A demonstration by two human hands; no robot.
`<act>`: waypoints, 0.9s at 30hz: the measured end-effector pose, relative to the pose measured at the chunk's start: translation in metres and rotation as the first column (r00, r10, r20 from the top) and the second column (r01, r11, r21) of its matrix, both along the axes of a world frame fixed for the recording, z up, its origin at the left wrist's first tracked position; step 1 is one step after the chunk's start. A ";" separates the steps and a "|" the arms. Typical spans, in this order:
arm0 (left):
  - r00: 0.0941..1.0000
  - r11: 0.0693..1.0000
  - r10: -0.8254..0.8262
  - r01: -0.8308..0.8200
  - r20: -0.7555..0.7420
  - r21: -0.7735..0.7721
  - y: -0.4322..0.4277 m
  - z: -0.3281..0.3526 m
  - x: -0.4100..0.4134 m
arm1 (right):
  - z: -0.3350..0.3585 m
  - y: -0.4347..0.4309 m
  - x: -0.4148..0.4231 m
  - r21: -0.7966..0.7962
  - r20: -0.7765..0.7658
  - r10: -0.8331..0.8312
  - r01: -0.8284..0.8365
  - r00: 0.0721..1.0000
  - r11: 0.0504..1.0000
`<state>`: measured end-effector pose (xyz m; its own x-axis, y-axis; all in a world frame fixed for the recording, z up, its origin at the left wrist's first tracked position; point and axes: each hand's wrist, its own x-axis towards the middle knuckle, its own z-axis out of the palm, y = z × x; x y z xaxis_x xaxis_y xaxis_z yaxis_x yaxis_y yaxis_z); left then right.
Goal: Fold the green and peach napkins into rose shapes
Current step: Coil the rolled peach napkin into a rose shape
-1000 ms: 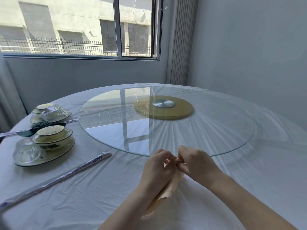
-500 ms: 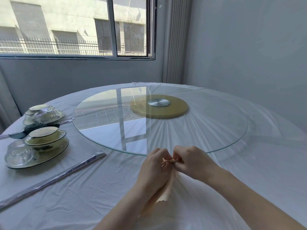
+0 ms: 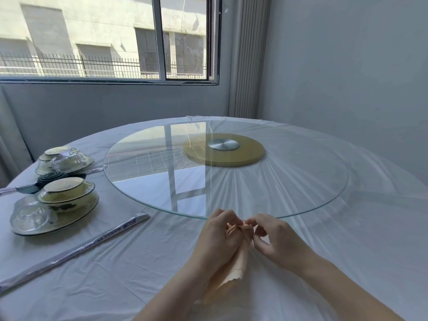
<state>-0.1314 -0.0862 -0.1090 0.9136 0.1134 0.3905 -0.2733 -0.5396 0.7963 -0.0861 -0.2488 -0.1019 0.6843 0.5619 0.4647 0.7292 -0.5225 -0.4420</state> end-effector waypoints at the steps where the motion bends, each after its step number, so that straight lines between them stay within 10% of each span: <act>1: 1.000 1.000 0.006 -0.006 -0.002 0.001 0.001 0.000 0.000 | -0.001 -0.003 -0.003 -0.046 0.089 -0.023 0.027 0.996 0.999; 9: 0.999 0.999 -0.024 0.023 -0.033 -0.030 0.002 -0.001 -0.001 | -0.016 -0.002 -0.012 -0.168 0.393 -0.052 0.127 0.918 0.978; 18: 0.982 0.902 -0.158 0.101 -0.104 -0.420 0.004 0.012 -0.010 | -0.023 0.001 -0.012 -0.008 0.142 -0.106 0.108 0.984 0.994; 27: 0.987 0.970 -0.076 0.041 -0.138 -0.240 0.006 0.003 -0.001 | -0.019 0.003 -0.015 0.077 -0.022 -0.067 0.068 0.998 0.995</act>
